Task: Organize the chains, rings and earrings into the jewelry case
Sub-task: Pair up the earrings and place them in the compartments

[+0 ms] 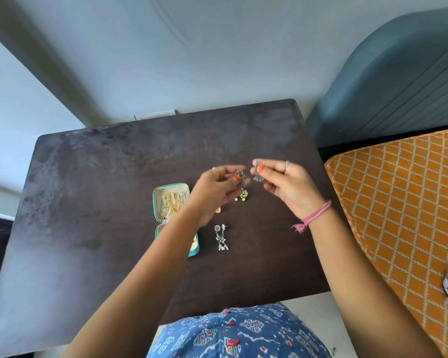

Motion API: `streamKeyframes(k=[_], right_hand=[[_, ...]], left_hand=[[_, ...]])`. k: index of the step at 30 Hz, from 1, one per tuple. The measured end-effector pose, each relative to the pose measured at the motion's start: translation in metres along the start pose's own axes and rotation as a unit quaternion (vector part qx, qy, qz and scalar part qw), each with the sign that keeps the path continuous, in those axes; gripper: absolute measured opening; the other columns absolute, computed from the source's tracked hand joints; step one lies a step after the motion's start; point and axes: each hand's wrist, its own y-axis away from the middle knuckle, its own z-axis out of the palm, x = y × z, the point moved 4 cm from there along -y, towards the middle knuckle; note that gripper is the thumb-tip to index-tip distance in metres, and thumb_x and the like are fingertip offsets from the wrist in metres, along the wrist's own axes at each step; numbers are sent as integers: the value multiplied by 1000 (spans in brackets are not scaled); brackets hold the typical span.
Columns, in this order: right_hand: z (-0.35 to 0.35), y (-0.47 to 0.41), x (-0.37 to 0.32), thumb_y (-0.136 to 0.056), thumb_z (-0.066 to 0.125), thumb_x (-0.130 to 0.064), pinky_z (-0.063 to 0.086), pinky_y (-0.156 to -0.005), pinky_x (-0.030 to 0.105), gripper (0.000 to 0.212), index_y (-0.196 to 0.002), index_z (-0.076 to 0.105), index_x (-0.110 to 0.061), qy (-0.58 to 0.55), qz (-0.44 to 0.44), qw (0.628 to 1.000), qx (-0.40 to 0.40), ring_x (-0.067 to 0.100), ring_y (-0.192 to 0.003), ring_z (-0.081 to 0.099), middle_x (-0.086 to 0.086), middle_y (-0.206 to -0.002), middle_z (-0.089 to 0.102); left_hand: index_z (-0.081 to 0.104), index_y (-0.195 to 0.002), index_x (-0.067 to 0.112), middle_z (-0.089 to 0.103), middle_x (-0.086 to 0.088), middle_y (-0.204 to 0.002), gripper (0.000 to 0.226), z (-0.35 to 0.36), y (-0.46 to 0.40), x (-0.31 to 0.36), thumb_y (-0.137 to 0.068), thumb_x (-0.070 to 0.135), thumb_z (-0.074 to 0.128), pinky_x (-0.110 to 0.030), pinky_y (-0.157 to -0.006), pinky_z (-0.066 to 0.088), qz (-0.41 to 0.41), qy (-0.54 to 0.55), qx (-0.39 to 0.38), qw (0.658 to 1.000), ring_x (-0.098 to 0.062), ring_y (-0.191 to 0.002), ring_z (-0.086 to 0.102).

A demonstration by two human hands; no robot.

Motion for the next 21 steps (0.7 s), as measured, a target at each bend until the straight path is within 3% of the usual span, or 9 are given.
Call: streamKeyframes(k=[5, 9, 12, 15, 21], right_hand=[[-22, 6, 68, -88, 65, -12, 49, -76, 21, 16, -97, 73, -23, 22, 66, 997, 28, 6, -93, 63, -5, -98, 73], [-34, 11, 107, -88, 66, -14, 50, -70, 17, 16, -97, 71, -25, 109, 94, 988, 47, 3, -86, 65, -8, -92, 72], [-42, 12, 125, -88, 65, -10, 48, -62, 10, 18, -104, 71, -16, 173, 96, 979, 44, -1, -75, 64, -5, -88, 71], [-49, 11, 138, -86, 68, -10, 46, -65, 7, 20, -105, 71, -13, 238, 85, 967, 36, 1, -78, 65, -2, -90, 72], [-51, 8, 142, -87, 67, -17, 42, -71, 1, 21, -108, 71, -17, 380, 47, 924, -27, 0, -83, 62, -4, -98, 71]], left_hand=[[65, -97, 17, 61, 7, -73, 23, 4, -4, -71, -96, -1, 50, -23, -79, 56, -68, -77, 41, 994, 2, -71, 67], [70, -96, 22, 58, 6, -71, 23, 3, -8, -114, -94, 5, 54, -31, -81, 57, -86, -204, 76, 972, -6, -74, 60], [71, -97, 21, 63, 6, -74, 22, 5, -12, -131, -92, 7, 55, -36, -82, 58, -87, -297, 94, 946, -12, -74, 63], [70, -93, 22, 63, 8, -74, 20, 8, -16, -141, -91, 7, 57, -38, -82, 57, -95, -333, 99, 933, -15, -77, 65], [71, -100, 12, 66, 5, -86, 14, 15, -20, -146, -88, 9, 64, -16, -76, 43, -67, -389, 132, 909, -7, -81, 59]])
